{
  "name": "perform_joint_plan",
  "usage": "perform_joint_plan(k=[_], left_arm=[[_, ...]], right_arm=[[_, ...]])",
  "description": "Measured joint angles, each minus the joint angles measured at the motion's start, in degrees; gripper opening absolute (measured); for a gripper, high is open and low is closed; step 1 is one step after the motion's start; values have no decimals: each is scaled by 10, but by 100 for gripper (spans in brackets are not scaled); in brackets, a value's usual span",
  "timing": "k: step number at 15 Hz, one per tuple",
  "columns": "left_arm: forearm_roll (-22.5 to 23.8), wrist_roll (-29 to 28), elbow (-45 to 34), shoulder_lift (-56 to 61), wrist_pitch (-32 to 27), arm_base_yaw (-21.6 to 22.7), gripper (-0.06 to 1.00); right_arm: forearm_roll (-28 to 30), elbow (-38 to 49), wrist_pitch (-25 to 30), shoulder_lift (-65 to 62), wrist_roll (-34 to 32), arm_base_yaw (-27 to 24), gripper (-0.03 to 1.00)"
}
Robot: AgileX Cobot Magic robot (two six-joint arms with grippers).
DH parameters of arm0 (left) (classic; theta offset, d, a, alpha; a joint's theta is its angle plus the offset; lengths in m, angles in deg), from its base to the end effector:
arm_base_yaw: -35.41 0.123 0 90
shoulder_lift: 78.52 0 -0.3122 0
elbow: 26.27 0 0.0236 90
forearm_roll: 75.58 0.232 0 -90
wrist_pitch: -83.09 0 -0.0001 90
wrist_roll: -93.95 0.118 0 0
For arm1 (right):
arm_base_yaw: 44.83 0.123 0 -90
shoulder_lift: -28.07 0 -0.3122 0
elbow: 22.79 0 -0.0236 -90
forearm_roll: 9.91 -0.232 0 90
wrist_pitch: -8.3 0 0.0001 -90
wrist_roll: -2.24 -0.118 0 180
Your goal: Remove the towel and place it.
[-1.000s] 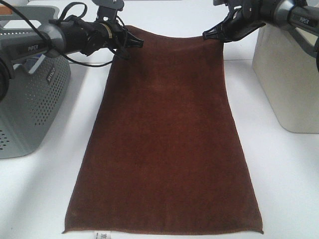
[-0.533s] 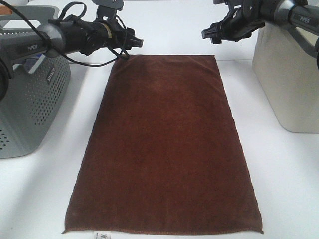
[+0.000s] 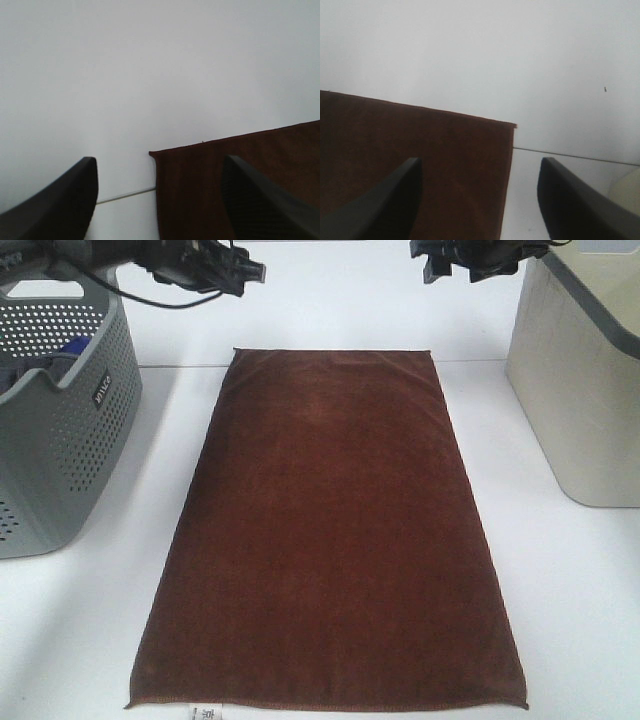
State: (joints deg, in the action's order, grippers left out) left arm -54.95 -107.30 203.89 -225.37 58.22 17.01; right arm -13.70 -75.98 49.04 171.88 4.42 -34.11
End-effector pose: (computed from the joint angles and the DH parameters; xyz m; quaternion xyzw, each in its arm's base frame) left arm 0.5705 -0.1713 0.2315 0.0836 0.8610 -0.0265 0.5010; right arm 0.5618 0.1115 0.2506 -0.0885 0.9066 0.0605 0.4082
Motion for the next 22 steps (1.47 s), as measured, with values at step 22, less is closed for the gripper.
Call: perform_joint_plan(k=[22], left_arm=[[-52, 95, -298, 525, -445, -13, 67]], right_arm=[[-33, 376, 290, -484, -10, 0, 63]])
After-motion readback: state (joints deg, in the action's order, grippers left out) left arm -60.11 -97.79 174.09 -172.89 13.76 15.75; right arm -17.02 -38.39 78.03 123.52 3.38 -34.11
